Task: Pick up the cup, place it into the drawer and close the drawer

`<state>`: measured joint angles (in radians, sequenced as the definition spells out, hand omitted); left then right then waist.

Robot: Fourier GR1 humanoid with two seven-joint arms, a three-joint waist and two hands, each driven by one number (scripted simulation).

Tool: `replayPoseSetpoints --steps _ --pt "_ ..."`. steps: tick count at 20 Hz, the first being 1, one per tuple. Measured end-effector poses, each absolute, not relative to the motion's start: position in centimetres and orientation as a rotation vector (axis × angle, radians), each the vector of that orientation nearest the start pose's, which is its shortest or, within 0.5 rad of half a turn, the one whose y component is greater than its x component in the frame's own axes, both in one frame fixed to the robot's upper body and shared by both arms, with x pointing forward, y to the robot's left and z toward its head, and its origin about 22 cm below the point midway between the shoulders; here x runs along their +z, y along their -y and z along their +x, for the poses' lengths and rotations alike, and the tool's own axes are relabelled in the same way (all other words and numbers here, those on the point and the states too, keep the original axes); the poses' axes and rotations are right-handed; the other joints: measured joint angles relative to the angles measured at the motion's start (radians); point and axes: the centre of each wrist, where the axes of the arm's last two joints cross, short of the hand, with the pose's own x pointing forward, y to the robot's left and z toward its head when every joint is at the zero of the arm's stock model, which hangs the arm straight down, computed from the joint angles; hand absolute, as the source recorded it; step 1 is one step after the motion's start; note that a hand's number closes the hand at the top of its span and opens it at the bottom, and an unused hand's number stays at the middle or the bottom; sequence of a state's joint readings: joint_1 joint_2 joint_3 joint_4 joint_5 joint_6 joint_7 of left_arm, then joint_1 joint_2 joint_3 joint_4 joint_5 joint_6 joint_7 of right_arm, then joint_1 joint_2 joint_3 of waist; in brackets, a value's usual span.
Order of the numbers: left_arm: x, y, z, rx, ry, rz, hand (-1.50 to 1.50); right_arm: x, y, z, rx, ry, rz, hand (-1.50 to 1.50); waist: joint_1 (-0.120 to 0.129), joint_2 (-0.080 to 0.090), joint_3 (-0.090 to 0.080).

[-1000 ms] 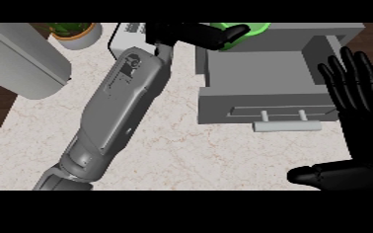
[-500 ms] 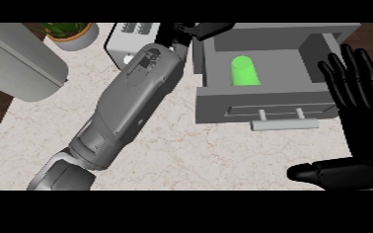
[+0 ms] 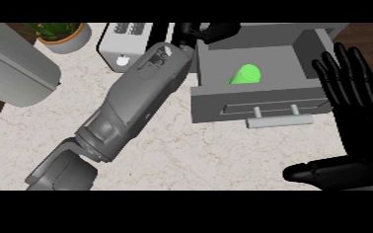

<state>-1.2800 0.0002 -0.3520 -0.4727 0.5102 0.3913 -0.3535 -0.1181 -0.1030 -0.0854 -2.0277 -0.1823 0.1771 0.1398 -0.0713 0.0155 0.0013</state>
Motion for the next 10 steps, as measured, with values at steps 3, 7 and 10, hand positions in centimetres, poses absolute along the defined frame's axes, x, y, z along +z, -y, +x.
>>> replayPoseSetpoints --steps 3,7,10 --pt "14.1 -1.9 43.1 -0.249 1.910 -0.105 1.50 13.8 24.8 23.3 0.179 1.998 0.182 -1.50 -0.011 0.002 0.000" --pt "13.6 -1.6 43.1 -0.305 1.894 -0.045 1.50 13.6 24.5 23.3 0.183 1.997 0.196 -1.50 -0.019 0.004 0.000" --pt "13.2 -1.6 43.0 -0.344 1.885 0.008 -1.50 13.7 24.5 23.3 0.186 2.009 0.208 -1.50 -0.031 0.007 0.001"
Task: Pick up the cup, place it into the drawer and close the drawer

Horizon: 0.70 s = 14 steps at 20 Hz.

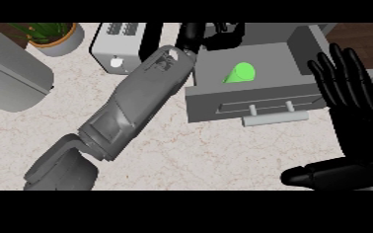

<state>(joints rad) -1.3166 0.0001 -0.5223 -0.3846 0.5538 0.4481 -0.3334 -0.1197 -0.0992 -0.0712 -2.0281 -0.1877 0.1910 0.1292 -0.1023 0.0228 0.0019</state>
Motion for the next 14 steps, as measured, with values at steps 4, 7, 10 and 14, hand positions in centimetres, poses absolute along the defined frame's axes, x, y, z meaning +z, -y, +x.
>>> replayPoseSetpoints --steps 4,7,10,14 --pt "12.7 -1.4 42.8 -0.356 1.879 0.034 -1.50 13.7 24.1 23.6 0.186 2.017 0.226 -1.50 -0.009 0.003 0.000" --pt "12.7 -1.3 42.6 -0.331 1.888 0.007 -1.50 13.6 24.3 23.8 0.184 2.026 0.245 -1.50 -0.011 0.004 0.000" --pt "13.3 -0.8 42.4 -0.296 1.905 -0.057 -1.50 13.8 24.3 23.7 0.176 2.026 0.277 -1.50 -0.009 0.002 0.000" --pt "13.8 -0.5 42.2 -0.233 1.946 -0.155 -1.50 13.8 24.8 23.5 0.153 2.009 0.310 -1.50 0.014 -0.004 -0.001"
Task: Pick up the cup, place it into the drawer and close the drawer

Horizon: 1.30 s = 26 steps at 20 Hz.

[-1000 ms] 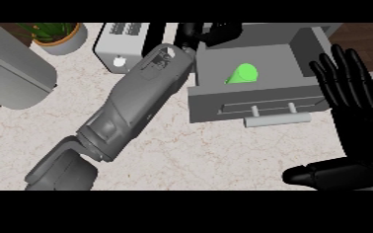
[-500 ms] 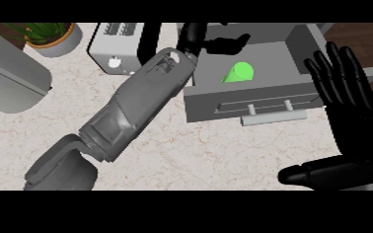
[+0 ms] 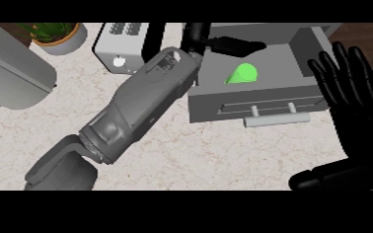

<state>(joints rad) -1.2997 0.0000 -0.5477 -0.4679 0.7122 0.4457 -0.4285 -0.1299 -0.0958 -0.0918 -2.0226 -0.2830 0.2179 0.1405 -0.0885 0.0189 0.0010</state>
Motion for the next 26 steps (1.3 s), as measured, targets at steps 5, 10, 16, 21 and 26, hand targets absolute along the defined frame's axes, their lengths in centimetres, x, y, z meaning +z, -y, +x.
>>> replayPoseSetpoints --steps 5,10,16,21,26 --pt "14.7 -0.2 41.8 -0.155 1.960 -0.281 -1.50 14.3 25.9 23.0 0.155 2.001 0.319 1.50 0.038 -0.010 0.000" --pt "15.1 -1.9 42.1 -0.067 1.958 -0.314 -1.50 14.7 26.3 21.8 0.255 1.990 0.301 1.50 0.074 -0.020 -0.001" --pt "14.5 -6.4 41.9 0.038 1.943 -0.307 -1.50 15.2 27.6 20.9 0.445 1.963 0.185 1.50 0.105 -0.029 -0.001" --pt "13.2 -11.2 40.4 0.091 1.923 -0.286 -1.50 15.0 27.6 21.1 0.556 1.917 0.093 1.50 0.120 -0.030 -0.001" --pt "11.8 -16.2 37.7 0.132 1.903 -0.265 -1.50 13.9 26.5 21.9 0.600 1.858 0.021 1.50 0.122 -0.028 -0.001"
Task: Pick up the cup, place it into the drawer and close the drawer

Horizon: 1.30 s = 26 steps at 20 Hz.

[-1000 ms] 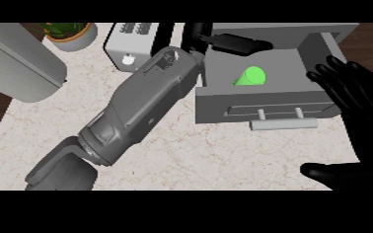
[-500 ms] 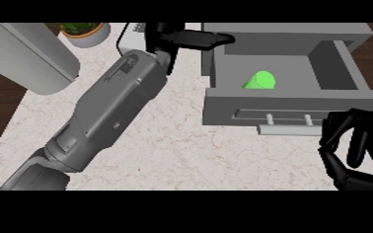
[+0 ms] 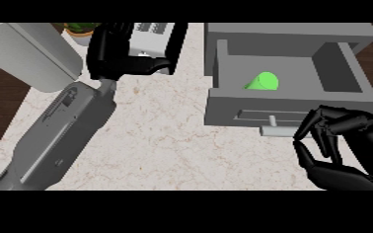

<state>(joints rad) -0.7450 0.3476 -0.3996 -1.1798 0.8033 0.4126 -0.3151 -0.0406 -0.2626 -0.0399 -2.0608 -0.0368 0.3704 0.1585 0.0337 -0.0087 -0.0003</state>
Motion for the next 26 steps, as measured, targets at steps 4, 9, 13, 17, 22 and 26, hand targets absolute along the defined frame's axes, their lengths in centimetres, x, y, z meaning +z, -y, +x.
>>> replayPoseSetpoints --steps 4,9,13,17,22,26 --pt "11.0 -19.7 35.5 0.157 1.895 -0.263 -1.50 12.6 25.6 23.0 0.665 1.827 -0.043 1.50 -0.005 0.003 0.000" --pt "9.4 -22.7 33.3 0.166 1.884 -0.259 -1.50 12.0 25.1 23.7 0.908 1.803 -0.189 1.50 -0.004 0.006 0.000" --pt "8.2 -25.4 31.5 0.164 1.885 -0.256 -1.50 9.5 24.5 24.7 1.053 1.755 -0.297 1.50 -0.004 0.008 0.000" --pt "7.4 -27.5 30.3 0.179 1.875 -0.252 -1.50 6.6 23.8 26.3 1.130 1.721 -0.356 -1.50 -0.013 0.009 0.000" --pt "6.5 -30.0 28.6 0.186 1.874 -0.246 -1.50 3.2 22.6 28.0 1.186 1.661 -0.409 -1.50 -0.018 0.010 0.000" --pt "6.3 -31.9 27.6 0.188 1.875 -0.250 -1.50 1.1 22.0 30.3 1.240 1.601 -0.443 -1.50 -0.016 0.010 0.000"
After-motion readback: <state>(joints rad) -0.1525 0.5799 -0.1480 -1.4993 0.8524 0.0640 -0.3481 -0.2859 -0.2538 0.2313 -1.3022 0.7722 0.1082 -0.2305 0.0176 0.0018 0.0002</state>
